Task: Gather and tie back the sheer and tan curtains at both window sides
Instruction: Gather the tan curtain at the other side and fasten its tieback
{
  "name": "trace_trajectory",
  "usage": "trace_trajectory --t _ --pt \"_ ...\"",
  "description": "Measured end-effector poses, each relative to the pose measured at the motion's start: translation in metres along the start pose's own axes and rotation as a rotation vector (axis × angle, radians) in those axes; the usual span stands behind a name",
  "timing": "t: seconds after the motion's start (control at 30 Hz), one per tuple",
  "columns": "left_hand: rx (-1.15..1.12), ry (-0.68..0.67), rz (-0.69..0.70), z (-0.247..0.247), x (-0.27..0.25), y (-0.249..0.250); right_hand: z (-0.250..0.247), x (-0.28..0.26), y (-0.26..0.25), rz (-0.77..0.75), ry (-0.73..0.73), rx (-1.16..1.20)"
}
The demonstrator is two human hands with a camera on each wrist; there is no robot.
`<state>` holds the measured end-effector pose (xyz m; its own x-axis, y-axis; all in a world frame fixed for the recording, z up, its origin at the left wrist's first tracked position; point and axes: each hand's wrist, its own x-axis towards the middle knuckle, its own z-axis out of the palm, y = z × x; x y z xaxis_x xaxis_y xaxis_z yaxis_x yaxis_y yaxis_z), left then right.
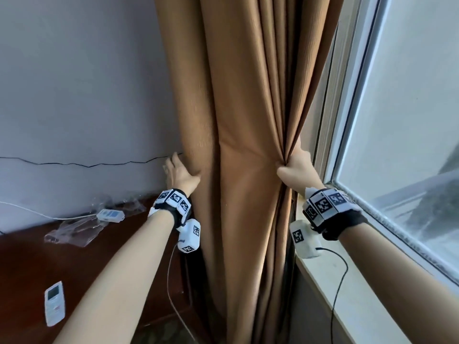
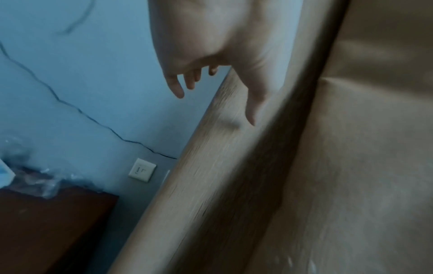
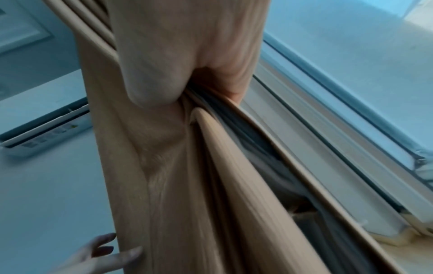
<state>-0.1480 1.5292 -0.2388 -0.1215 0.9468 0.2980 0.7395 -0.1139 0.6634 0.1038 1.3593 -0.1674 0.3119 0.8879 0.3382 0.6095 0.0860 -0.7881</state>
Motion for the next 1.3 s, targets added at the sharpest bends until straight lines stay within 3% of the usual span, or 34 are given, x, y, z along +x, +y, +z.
trace_trajectory --t 0.1,0.23,0.33,0.47,0.6,0.8,0.93,1.13,1.3 --pt "-0.071 -0.088 -0.038 0.002 0.018 0.012 0.004 0.000 -0.002 0.036 0.043 -0.021" --pt "-0.060 -0.112 0.031 -0.013 0.038 0.012 0.012 0.000 -0.008 0.082 0.138 -0.049" --pt "-0.080 -0.059 -0.005 -0.032 0.047 -0.016 0.015 0.000 -0.009 0.118 0.181 -0.076" --pt "-0.175 0.118 -0.086 -0.066 0.036 -0.050 0.026 -0.003 -0.017 0.139 0.252 -0.125" --pt "-0.230 0.175 0.034 -0.084 -0.004 -0.067 0.050 -0.012 -0.035 0.136 0.297 -0.129" --pt "-0.149 0.028 0.580 -0.081 -0.083 -0.034 0.086 -0.029 -0.069 0.130 0.332 -0.106" --pt "-0.202 -0.143 0.752 -0.062 -0.115 -0.004 0.099 -0.040 -0.084 0.146 0.330 -0.099" --pt "-0.190 -0.536 0.701 -0.032 -0.138 0.025 0.111 -0.050 -0.098 0.163 0.329 -0.060" --pt "-0.415 -0.559 0.561 -0.039 -0.139 0.030 0.114 -0.053 -0.100 0.174 0.279 -0.075"
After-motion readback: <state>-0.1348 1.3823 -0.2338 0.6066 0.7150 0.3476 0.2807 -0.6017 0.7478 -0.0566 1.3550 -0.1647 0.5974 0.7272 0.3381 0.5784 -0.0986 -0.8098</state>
